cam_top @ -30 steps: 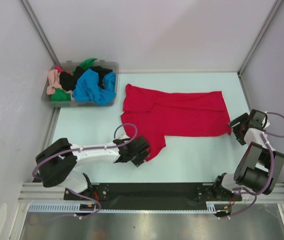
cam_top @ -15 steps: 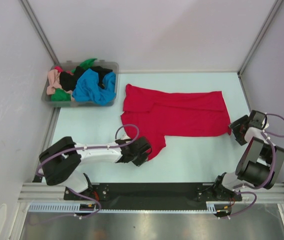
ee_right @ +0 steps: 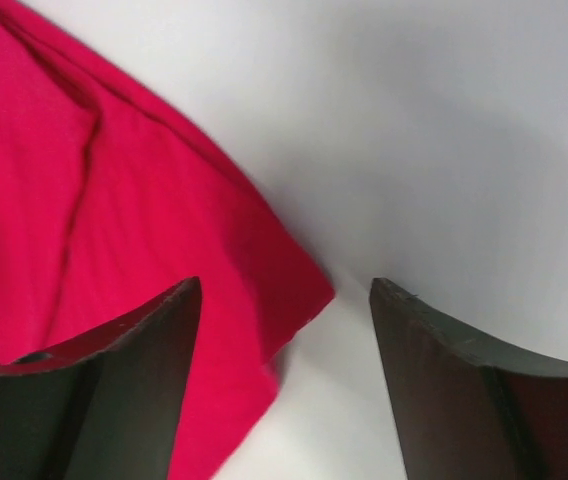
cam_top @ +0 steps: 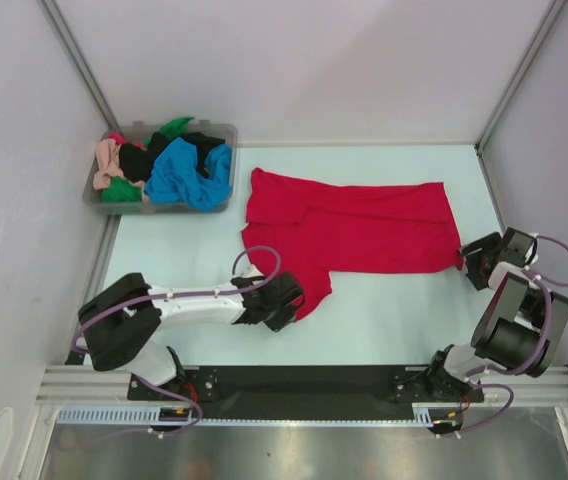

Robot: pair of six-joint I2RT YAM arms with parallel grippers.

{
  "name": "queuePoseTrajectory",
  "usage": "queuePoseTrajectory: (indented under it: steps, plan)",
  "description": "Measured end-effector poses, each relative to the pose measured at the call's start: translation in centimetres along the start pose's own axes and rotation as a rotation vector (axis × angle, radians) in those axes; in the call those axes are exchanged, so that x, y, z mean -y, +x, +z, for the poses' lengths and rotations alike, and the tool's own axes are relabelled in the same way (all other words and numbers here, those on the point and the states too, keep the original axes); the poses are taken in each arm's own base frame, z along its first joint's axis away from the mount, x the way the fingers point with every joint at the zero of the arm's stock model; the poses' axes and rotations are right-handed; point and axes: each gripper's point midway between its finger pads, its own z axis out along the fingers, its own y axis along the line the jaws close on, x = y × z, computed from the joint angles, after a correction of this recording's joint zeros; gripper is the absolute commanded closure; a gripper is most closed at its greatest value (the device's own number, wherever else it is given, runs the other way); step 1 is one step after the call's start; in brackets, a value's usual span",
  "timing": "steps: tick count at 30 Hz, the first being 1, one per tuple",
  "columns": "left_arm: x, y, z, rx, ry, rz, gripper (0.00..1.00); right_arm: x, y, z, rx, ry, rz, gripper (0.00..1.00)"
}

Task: Fold and stack the t-shirts
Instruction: Fold the tshirt

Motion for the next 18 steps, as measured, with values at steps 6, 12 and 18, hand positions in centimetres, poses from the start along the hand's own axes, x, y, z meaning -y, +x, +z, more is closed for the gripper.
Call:
queuePoseTrajectory:
  steps: [6, 12, 18]
  plan:
    - [0.4, 0.0, -0.2, -0.001, 0.007, 0.005, 1.00, -0.8, 1.7, -1.4, -0.007, -0.047, 0.185, 0.13]
    - [0.5, 0.0, -0.4, 0.000, 0.016, 0.002, 1.00, -0.5, 2.1, -2.9, 0.051, -0.071, 0.324, 0.14]
    - [0.9, -0.2, -0.9, 0.004, 0.039, -0.003, 1.00, -0.4, 1.1, -1.6, 0.087, -0.090, 0.396, 0.19]
